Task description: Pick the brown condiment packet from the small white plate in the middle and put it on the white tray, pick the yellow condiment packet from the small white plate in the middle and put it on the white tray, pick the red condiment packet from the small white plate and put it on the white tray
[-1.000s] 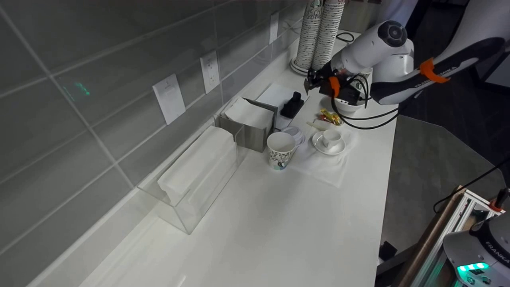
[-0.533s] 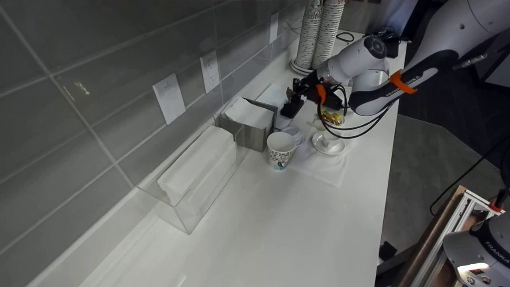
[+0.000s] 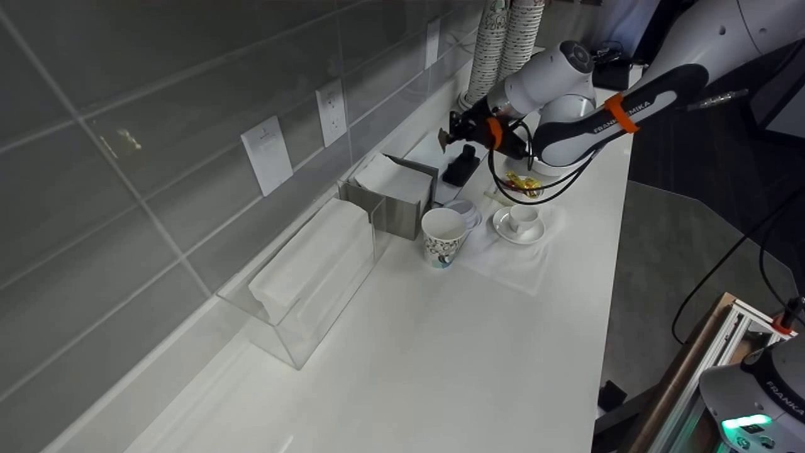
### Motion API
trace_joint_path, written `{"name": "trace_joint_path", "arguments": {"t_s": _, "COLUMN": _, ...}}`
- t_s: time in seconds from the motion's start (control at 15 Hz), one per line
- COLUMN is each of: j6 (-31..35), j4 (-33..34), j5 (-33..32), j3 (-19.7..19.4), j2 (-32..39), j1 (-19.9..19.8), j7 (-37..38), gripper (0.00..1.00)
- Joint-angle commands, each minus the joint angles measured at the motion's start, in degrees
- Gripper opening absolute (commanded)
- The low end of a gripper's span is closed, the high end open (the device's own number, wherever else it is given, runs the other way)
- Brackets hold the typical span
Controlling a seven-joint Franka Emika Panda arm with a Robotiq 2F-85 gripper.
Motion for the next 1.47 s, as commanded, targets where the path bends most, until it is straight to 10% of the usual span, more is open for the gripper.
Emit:
{"name": "trace_joint_path", "arguments": {"t_s": 0.0, "j6": -6.7, "j4": 5.2, "j5": 3.1, "j3": 7.9, "j2": 5.1, "j1": -5.6, "j7": -7.1, "gripper": 0.26}}
{"name": "trace_joint_path", "arguments": {"t_s": 0.33, "j6": -17.1, "j4": 8.8, "j5": 4.3, "j3": 9.7, "j2": 5.2, "j1": -6.2, "j7": -9.1, "gripper": 0.54}}
{"name": "trace_joint_path", "arguments": {"t_s": 0.4, "j6": -16.1, "j4": 7.8, "j5": 13.7, "j3": 3.0, "j2": 1.7, "j1": -0.3, "j7": -14.3, "gripper": 0.6}}
{"name": "trace_joint_path", "arguments": {"t_s": 0.8, "j6": -29.3, "j4": 7.1, "j5": 39.4, "j3": -6.7, "j2": -5.4, "j1": 10.3, "j7": -26.8, "gripper": 0.99}}
{"name": "trace_joint_path", "arguments": {"t_s": 1.07, "j6": -42.4, "j4": 5.8, "j5": 42.3, "j3": -24.6, "j2": -12.1, "j1": 25.9, "j7": -22.2, "gripper": 1.0}}
{"name": "trace_joint_path", "arguments": {"t_s": 1.4, "j6": -53.9, "j4": 4.4, "j5": 39.0, "j3": -32.1, "j2": -15.1, "j1": 33.3, "j7": -20.1, "gripper": 1.0}}
